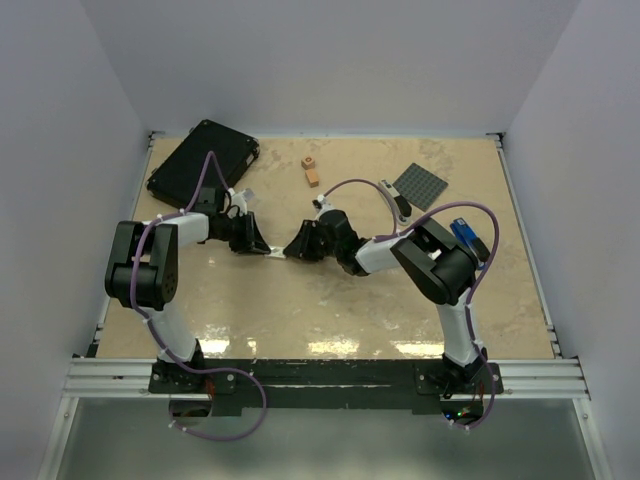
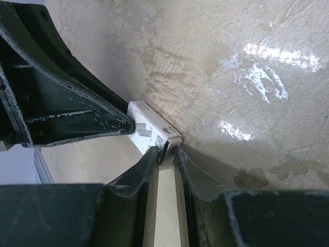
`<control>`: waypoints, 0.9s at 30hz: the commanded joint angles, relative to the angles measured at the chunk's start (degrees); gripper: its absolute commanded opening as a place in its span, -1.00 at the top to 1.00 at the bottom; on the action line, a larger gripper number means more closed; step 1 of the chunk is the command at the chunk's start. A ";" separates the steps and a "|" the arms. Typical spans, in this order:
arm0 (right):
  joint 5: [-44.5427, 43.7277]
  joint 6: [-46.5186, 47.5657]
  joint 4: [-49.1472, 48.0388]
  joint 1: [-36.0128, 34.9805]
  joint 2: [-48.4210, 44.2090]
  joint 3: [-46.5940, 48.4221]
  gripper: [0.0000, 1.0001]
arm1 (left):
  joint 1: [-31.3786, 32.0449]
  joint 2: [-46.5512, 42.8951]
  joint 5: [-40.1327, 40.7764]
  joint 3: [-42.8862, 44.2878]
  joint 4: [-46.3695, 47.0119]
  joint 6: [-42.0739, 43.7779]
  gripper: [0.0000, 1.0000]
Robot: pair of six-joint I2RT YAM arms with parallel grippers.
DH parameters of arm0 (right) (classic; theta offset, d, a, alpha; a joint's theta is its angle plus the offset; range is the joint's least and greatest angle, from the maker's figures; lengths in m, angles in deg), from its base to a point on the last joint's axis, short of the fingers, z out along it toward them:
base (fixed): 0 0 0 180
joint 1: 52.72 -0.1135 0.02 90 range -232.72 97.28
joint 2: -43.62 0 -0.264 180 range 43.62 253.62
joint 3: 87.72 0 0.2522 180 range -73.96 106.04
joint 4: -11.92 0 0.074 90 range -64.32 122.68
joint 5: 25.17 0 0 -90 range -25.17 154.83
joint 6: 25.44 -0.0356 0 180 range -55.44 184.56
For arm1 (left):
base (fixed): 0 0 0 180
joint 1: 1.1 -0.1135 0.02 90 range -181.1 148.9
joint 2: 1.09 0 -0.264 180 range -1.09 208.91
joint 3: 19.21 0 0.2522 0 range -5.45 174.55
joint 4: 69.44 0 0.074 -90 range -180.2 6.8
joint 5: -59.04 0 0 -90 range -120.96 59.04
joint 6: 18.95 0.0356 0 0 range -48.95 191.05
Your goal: Load the staples into the stapler
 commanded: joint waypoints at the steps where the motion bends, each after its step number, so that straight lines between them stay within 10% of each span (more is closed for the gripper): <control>1: -1.44 0.41 0.94 -0.37 -0.11 1.62 0.65 | 0.61 0.65 0.32 0.19 0.99 -0.56 0.80; 9: -3.72 1.55 5.85 -0.37 -1.86 3.11 1.00 | 0.87 0.74 -0.56 0.19 1.08 -0.48 0.87; 27: -10.93 7.61 22.47 -0.37 -3.71 10.06 1.00 | 0.87 0.56 -2.23 0.19 1.61 -0.92 1.00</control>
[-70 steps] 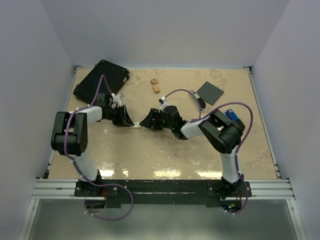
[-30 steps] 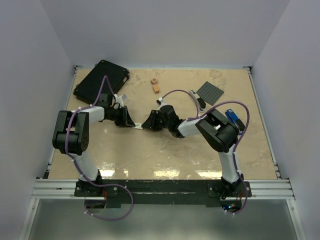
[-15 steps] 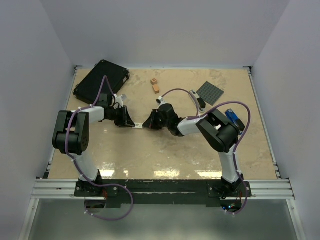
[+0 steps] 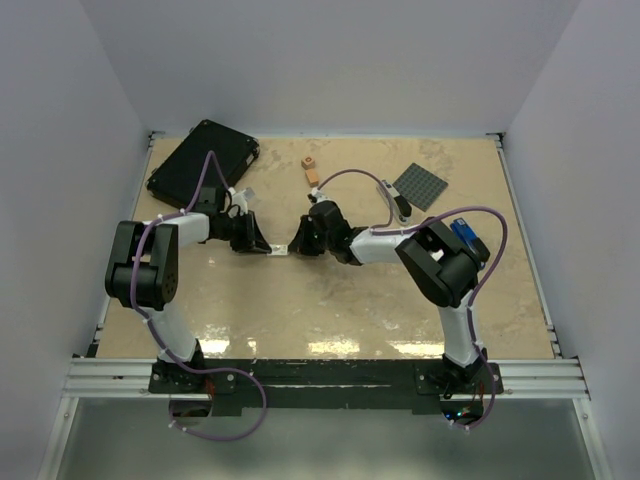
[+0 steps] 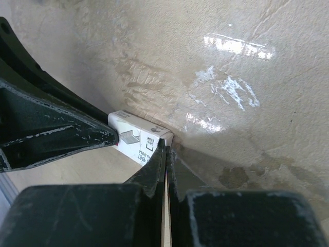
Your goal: Load the staples into the stapler
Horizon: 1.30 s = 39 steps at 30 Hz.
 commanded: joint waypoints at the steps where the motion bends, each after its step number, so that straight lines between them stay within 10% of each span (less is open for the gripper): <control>1: -4.79 3.68 6.03 0.00 -2.33 2.96 1.00 | 0.70 0.65 -1.92 0.02 0.97 -0.41 1.00; 15: -5.93 5.96 10.96 0.00 -1.45 6.38 1.00 | -1.41 1.44 -6.75 -3.06 6.32 -5.50 0.99; 27: -5.49 5.00 11.84 0.00 -1.02 6.91 1.00 | -1.41 0.47 -9.13 -7.28 14.14 -11.84 0.38; 39: -5.93 5.35 12.10 0.00 -1.36 6.91 1.00 | -1.41 -2.87 -7.90 -11.41 21.45 -17.90 0.52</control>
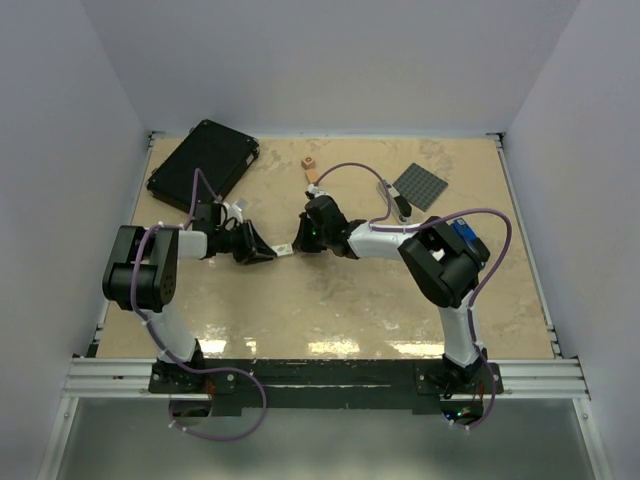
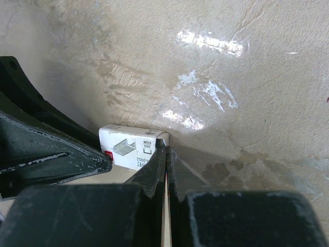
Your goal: Load the staples into the stapler
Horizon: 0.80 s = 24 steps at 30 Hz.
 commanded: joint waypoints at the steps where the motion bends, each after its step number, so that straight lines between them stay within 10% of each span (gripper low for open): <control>1: -2.09 0.54 1.41 0.15 -0.95 1.80 1.00 | 0.01 -2.30 -0.51 -0.57 4.64 -2.61 0.52; 24: -4.99 1.07 2.29 0.24 -2.18 2.15 1.00 | 0.01 -6.25 4.67 -0.66 2.19 -2.26 0.32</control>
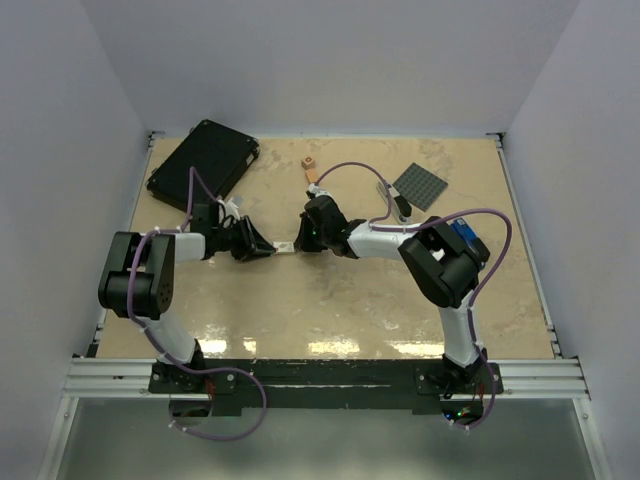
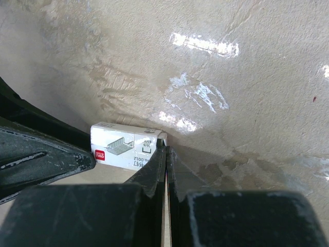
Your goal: Load the staples into the stapler
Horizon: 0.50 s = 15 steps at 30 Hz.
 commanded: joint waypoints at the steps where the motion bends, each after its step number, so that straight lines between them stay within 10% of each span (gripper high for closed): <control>1: -3.41 1.11 1.57 0.00 -2.27 1.93 1.00 | -0.01 -3.50 0.72 0.52 0.83 0.28 0.31; 15: -5.34 1.81 2.63 -0.53 -2.36 2.72 1.00 | 1.22 -4.82 -1.22 -0.36 4.70 -1.39 0.31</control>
